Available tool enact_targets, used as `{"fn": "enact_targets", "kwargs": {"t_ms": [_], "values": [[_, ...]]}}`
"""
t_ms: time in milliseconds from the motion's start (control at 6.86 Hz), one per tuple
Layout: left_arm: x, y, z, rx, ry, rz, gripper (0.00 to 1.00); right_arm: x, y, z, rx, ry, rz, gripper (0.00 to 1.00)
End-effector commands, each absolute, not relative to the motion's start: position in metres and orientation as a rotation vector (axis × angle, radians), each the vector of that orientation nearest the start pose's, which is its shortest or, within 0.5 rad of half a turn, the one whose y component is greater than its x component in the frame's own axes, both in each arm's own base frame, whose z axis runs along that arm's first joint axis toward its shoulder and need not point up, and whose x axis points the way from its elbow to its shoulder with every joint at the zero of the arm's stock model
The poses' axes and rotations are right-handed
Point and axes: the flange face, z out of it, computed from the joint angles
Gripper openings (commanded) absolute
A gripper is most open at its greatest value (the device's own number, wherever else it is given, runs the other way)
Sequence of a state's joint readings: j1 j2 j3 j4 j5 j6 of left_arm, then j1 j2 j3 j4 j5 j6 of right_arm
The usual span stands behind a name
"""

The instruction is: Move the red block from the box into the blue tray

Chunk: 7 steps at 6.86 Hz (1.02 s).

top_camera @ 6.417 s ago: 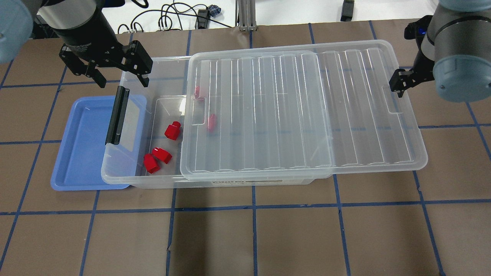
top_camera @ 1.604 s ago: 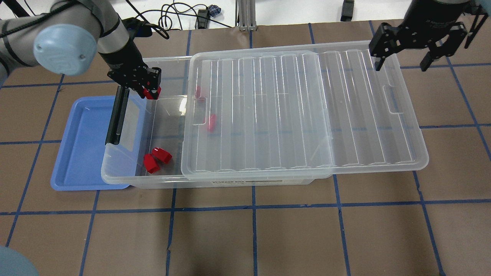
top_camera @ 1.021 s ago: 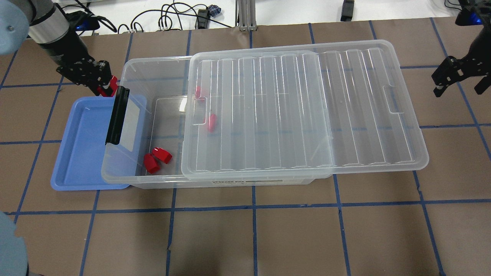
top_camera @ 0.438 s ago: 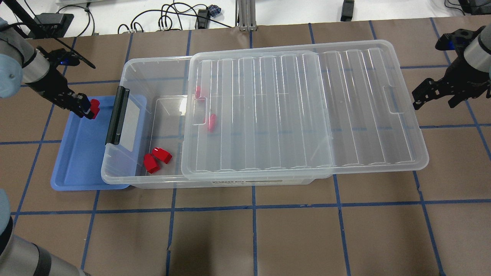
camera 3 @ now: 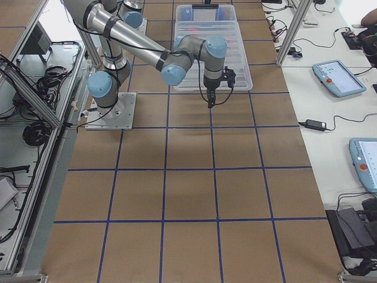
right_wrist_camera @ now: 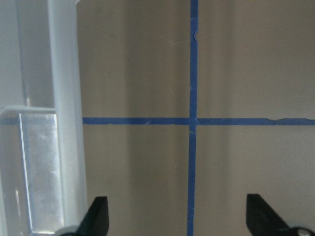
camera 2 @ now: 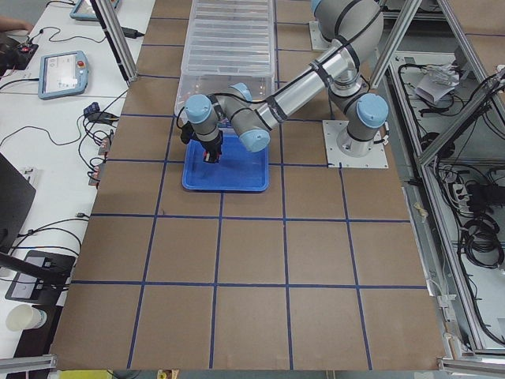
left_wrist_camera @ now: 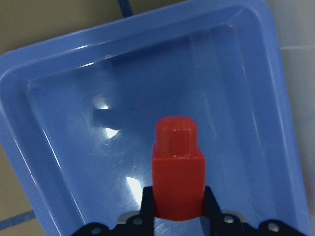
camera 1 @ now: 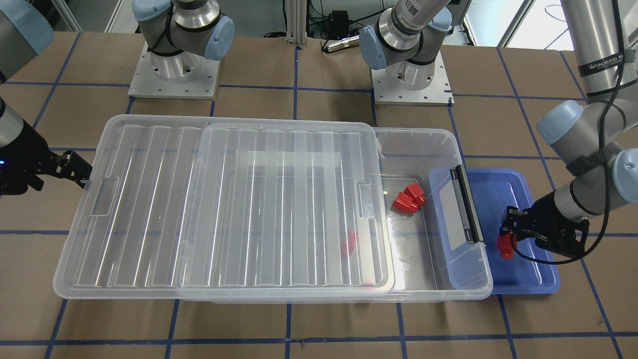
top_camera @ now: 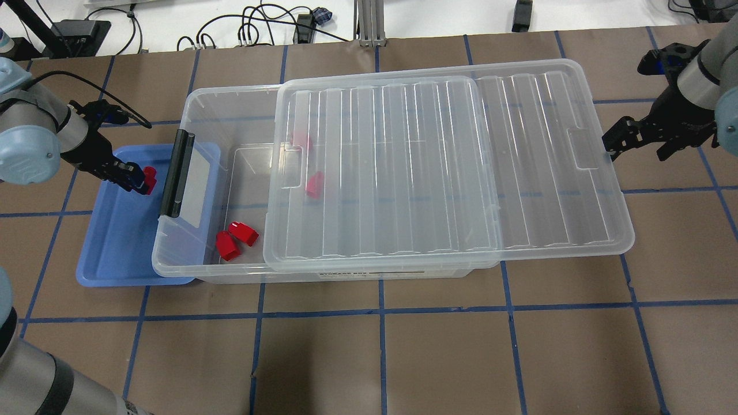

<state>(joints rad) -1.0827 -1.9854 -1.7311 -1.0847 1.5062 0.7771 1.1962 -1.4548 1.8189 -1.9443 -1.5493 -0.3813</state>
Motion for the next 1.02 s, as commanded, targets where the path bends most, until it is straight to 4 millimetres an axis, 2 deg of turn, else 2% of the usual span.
{"fn": "enact_targets", "kwargs": {"t_ms": [0, 146, 292, 438, 583, 729, 875], "values": [[0.145, -0.591, 0.278, 0.482, 3.188, 0.047, 1.00, -0.019, -0.532, 0.348, 0.007, 3.126, -0.030, 1.00], [0.122, -0.598, 0.343, 0.544, 3.187, 0.078, 1.00, 0.004, -0.533, 0.349, 0.031, 3.124, -0.034, 1.00], [0.073, -0.601, 0.411, 0.645, 3.181, 0.141, 1.00, 0.031, -0.534, 0.347, -0.031, 3.125, -0.042, 1.00], [0.023, -0.595, 0.470, 0.574, 3.186, 0.164, 1.00, 0.057, -0.533, 0.348, -0.103, 3.125, -0.053, 1.00], [-0.025, -0.583, 0.509, 0.530, 3.178, 0.127, 1.00, 0.076, -0.530, 0.348, -0.130, 3.122, -0.055, 1.00], [-0.072, -0.569, 0.526, 0.488, 3.174, 0.089, 1.00, 0.085, -0.530, 0.347, -0.142, 3.121, -0.055, 1.00], [-0.116, -0.555, 0.537, 0.432, 3.171, 0.058, 1.00, 0.085, -0.529, 0.349, -0.147, 3.123, -0.059, 1.00]]}}
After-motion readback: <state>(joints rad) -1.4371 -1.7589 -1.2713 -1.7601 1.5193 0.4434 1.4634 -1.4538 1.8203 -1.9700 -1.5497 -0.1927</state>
